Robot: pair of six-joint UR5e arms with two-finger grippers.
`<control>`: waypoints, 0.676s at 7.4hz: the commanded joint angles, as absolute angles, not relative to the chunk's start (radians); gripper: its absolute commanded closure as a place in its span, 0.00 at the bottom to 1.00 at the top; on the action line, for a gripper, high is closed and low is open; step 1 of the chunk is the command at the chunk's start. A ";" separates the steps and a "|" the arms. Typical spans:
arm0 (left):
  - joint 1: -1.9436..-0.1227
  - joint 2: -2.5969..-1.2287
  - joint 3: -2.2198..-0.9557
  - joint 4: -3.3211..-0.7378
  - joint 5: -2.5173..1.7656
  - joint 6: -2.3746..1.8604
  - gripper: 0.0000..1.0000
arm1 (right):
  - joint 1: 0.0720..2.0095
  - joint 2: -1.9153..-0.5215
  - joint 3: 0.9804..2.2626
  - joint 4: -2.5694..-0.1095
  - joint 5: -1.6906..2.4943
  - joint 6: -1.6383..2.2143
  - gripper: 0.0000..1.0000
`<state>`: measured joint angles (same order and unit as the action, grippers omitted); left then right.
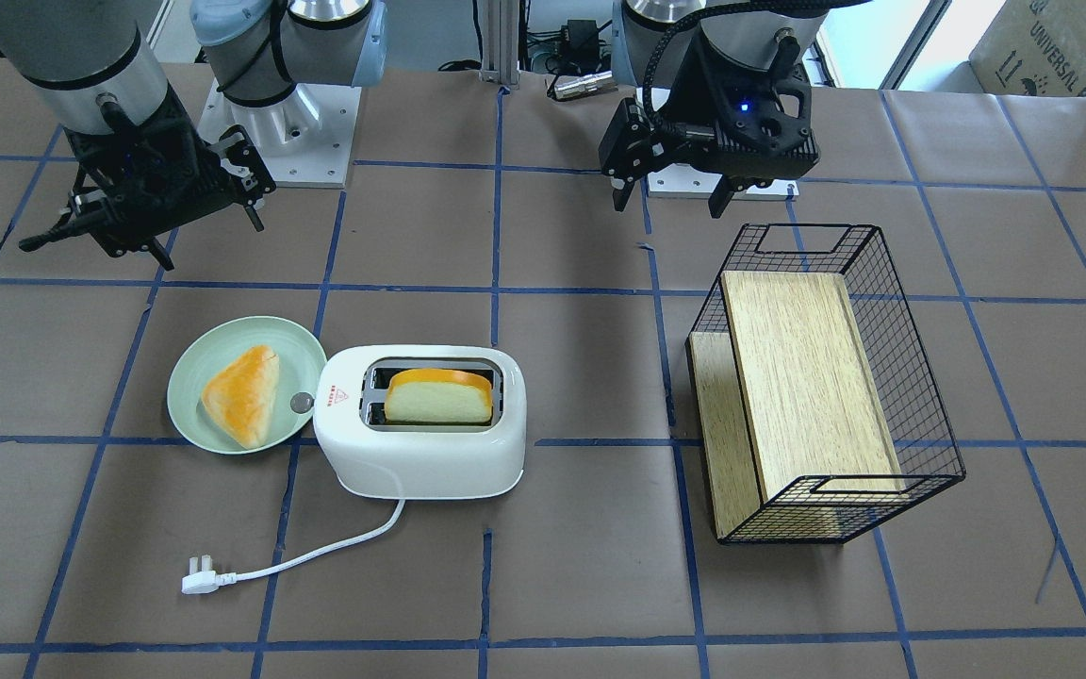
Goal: Press toaster with right arm
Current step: 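Raise the right gripper and move it toward the toaster's side lever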
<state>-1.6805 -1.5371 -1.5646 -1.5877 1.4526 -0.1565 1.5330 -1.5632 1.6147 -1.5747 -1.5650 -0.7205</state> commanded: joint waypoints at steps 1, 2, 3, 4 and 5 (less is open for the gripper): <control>-1.680 -1.537 -1.565 -1.588 1.453 -0.156 0.00 | 1.534 -1.510 1.620 -1.693 -1.568 -1.124 0.41; -1.681 -1.537 -1.565 -1.588 1.453 -0.156 0.00 | 1.535 -1.497 1.621 -1.692 -1.569 -1.135 0.89; -1.681 -1.537 -1.565 -1.588 1.453 -0.156 0.00 | 1.537 -1.471 1.643 -1.707 -1.556 -1.153 0.94; -1.680 -1.537 -1.565 -1.588 1.453 -0.156 0.00 | 1.545 -1.430 1.672 -1.792 -1.548 -1.154 0.94; -1.680 -1.537 -1.565 -1.588 1.453 -0.156 0.00 | 1.548 -1.411 1.704 -1.822 -1.501 -1.175 0.94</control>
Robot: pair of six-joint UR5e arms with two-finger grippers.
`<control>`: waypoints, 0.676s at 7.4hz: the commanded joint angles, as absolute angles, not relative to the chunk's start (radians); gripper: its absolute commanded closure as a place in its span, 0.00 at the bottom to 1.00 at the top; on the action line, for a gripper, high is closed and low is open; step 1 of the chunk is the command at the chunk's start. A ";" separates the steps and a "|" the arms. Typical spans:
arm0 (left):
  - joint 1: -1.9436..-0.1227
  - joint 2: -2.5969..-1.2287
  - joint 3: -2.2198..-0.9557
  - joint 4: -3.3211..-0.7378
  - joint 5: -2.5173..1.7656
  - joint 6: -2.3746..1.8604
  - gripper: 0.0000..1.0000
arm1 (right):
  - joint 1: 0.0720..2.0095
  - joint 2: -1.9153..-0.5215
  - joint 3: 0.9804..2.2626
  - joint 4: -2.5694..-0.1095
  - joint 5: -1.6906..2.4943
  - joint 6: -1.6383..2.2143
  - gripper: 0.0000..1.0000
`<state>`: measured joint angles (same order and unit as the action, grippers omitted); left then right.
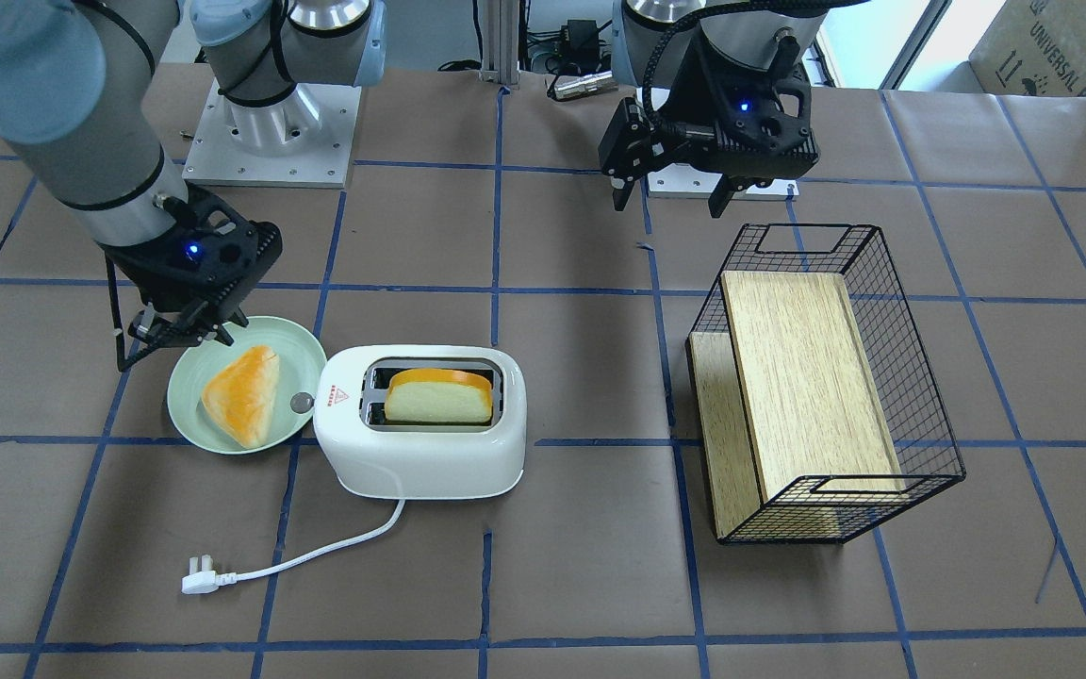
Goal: Press toaster with right arm
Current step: 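Raise the right gripper and move it toward the toaster's side lever, then lower the right gripper onto the lever beside the toaster, above the plate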
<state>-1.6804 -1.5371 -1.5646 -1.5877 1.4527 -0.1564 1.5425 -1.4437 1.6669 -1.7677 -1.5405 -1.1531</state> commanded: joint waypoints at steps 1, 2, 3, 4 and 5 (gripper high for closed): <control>-1.680 -1.537 -1.565 -1.588 1.453 -0.156 0.00 | 1.549 -1.417 1.738 -1.828 -1.484 -1.178 0.94; -1.681 -1.537 -1.565 -1.588 1.453 -0.156 0.00 | 1.551 -1.408 1.753 -1.844 -1.470 -1.204 0.96; -1.681 -1.537 -1.565 -1.588 1.453 -0.156 0.00 | 1.551 -1.391 1.752 -1.845 -1.451 -1.210 0.97; -1.680 -1.537 -1.565 -1.588 1.453 -0.156 0.00 | 1.551 -1.382 1.753 -1.864 -1.427 -1.216 0.97; -1.681 -1.537 -1.565 -1.588 1.453 -0.156 0.00 | 1.551 -1.362 1.747 -1.911 -1.421 -1.250 0.97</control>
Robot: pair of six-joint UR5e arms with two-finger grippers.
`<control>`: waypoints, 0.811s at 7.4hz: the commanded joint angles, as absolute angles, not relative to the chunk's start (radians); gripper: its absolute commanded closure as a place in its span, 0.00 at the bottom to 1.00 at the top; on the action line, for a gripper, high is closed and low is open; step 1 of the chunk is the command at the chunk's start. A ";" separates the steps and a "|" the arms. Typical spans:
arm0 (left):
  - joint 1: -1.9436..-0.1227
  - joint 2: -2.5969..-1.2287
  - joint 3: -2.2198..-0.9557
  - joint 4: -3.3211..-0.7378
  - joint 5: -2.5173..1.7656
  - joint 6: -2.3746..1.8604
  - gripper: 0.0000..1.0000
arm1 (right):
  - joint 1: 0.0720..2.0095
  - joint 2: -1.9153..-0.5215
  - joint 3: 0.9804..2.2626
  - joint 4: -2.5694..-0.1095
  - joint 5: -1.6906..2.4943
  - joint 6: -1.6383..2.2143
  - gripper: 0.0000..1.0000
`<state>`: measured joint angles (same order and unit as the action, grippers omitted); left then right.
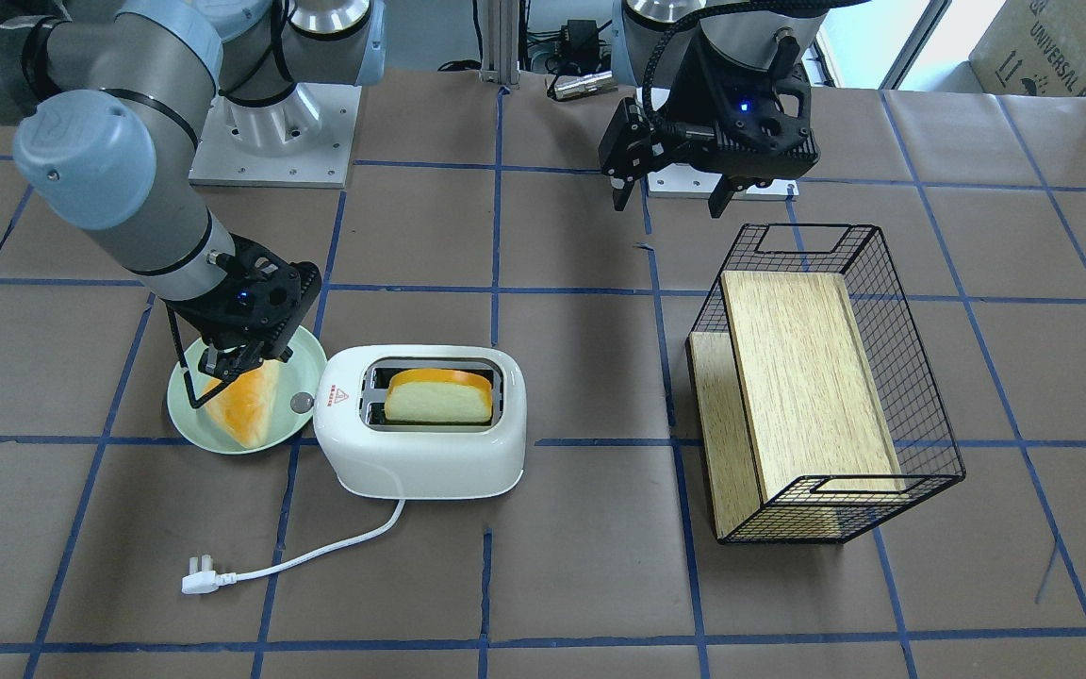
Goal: Press toaster with right arm
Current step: 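Lower the right gripper onto the lever beside the toaster, above the plate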
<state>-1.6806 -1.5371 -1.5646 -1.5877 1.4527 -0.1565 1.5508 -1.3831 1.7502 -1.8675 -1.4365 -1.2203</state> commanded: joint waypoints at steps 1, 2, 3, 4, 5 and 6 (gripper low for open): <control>-1.680 -1.537 -1.565 -1.588 1.453 -0.156 0.00 | 1.551 -1.345 1.746 -1.946 -1.417 -1.259 0.96; -1.680 -1.537 -1.565 -1.588 1.453 -0.156 0.00 | 1.551 -1.333 1.744 -1.963 -1.417 -1.270 0.96; -1.680 -1.537 -1.565 -1.588 1.453 -0.156 0.00 | 1.551 -1.324 1.744 -1.976 -1.410 -1.288 0.96; -1.681 -1.537 -1.565 -1.588 1.453 -0.156 0.00 | 1.551 -1.310 1.744 -1.983 -1.393 -1.289 0.96; -1.681 -1.537 -1.565 -1.588 1.453 -0.156 0.00 | 1.551 -1.292 1.749 -2.000 -1.391 -1.289 0.96; -1.681 -1.537 -1.565 -1.588 1.453 -0.156 0.00 | 1.551 -1.278 1.749 -2.002 -1.391 -1.307 0.96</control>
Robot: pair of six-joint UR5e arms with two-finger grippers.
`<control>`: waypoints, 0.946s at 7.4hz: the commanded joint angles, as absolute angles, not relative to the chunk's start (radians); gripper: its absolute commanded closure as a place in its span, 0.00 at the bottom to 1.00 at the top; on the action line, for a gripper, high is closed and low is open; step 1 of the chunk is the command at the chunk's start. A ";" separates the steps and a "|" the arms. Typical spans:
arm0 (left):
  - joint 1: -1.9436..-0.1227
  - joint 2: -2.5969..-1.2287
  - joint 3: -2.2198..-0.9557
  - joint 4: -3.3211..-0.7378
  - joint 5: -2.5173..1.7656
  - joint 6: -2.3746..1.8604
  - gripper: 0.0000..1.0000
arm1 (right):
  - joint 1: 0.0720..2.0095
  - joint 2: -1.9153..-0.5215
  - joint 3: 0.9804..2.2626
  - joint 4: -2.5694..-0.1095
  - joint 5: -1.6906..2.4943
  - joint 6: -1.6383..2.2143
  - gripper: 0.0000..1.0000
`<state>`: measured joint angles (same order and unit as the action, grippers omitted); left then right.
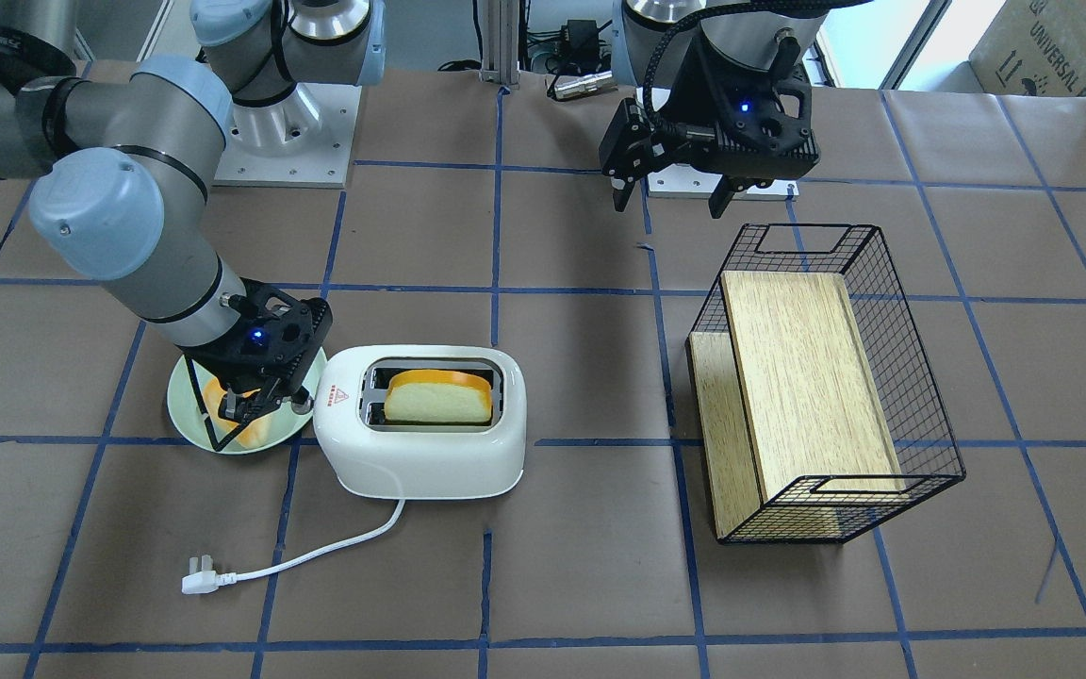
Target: Press toaster with right arm
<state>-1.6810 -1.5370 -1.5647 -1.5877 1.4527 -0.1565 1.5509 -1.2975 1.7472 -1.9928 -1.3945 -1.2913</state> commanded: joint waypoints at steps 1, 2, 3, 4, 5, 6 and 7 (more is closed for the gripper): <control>-1.681 -1.537 -1.565 -1.588 1.453 -0.156 0.00 | 1.549 -1.260 1.750 -2.006 -1.391 -1.328 0.95; -1.680 -1.537 -1.565 -1.588 1.453 -0.156 0.00 | 1.549 -1.240 1.746 -2.016 -1.391 -1.342 0.95; -1.680 -1.537 -1.565 -1.588 1.453 -0.156 0.00 | 1.548 -1.235 1.747 -2.028 -1.391 -1.342 0.95; -1.680 -1.537 -1.565 -1.588 1.453 -0.156 0.00 | 1.549 -1.233 1.747 -2.029 -1.391 -1.342 0.95; -1.681 -1.537 -1.565 -1.588 1.451 -0.156 0.00 | 1.548 -1.233 1.747 -2.029 -1.393 -1.344 0.95; -1.681 -1.537 -1.565 -1.588 1.453 -0.156 0.00 | 1.546 -1.232 1.750 -2.029 -1.391 -1.344 0.95; -1.680 -1.537 -1.565 -1.588 1.451 -0.156 0.00 | 1.546 -1.230 1.752 -2.029 -1.391 -1.344 0.95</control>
